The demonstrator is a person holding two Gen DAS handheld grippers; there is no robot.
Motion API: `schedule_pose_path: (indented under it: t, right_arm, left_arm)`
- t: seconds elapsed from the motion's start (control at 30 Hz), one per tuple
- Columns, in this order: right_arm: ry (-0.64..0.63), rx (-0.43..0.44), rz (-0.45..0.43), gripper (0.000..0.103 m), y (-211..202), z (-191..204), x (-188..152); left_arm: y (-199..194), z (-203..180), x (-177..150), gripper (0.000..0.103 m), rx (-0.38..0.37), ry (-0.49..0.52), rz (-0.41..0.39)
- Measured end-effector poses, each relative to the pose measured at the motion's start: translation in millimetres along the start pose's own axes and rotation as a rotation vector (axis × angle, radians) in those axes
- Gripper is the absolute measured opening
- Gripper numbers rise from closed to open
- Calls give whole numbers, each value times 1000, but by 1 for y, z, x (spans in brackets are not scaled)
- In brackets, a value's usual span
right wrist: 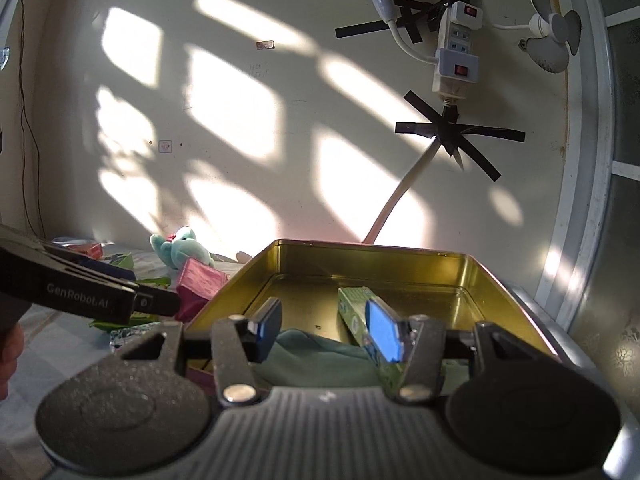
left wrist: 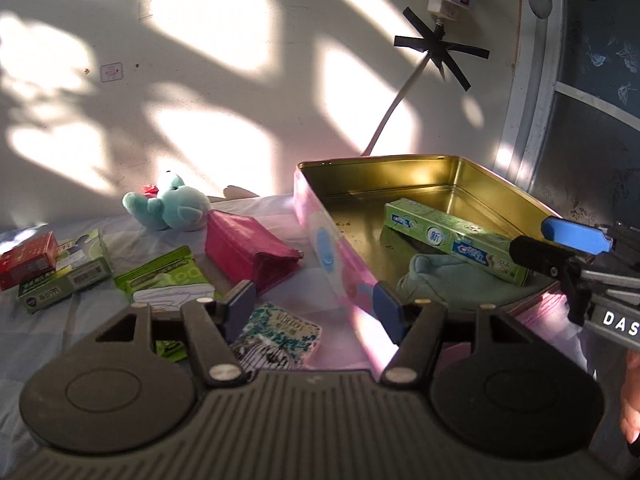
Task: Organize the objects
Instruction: 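Grasp the green tissue pack with the right gripper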
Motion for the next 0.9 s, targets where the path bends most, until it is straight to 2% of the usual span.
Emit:
schedule_pose_path:
  t: [0.1,0.27,0.43,0.5,0.6,0.67,0.73,0.9]
  right_arm:
    - [9,57,3,48,3,25,7]
    - [-38,136,23,48,15,74,13]
    - [-77,215,98,48,41,122,8]
    - [-72,248,138,49,55,136,6]
    - [-78,285,194,56,84,154,9]
    - [-82,282,223,59,105,163,14]
    - [-72,278,260,71,130,169,19]
    - [-63,251,369,79,188,177,19]
  left_arm:
    - [-6,41,-12,67,76,-46,13]
    - [-8,115,-36,67,246,-120,29]
    - [-9,176,-58,67,355,-195,49]
    - [-13,191,-63,68,342,-246,37]
    - [-18,198,-62,69,309,-298,19]
    - [-21,196,-63,69,296,-310,6]
    - [-24,195,-65,69,285,-313,-9]
    - [-32,199,-65,69,276,-341,-74]
Point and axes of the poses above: each gripper's, at about its wrist camera, not at the fingertips, and y roughly the way its jaws point, z to its left, x to its top, the point moved 3 cm from there along y, roughly the way its jaws point, and after that the axes turned 7 degrees about -y, right-handed, at the moved point
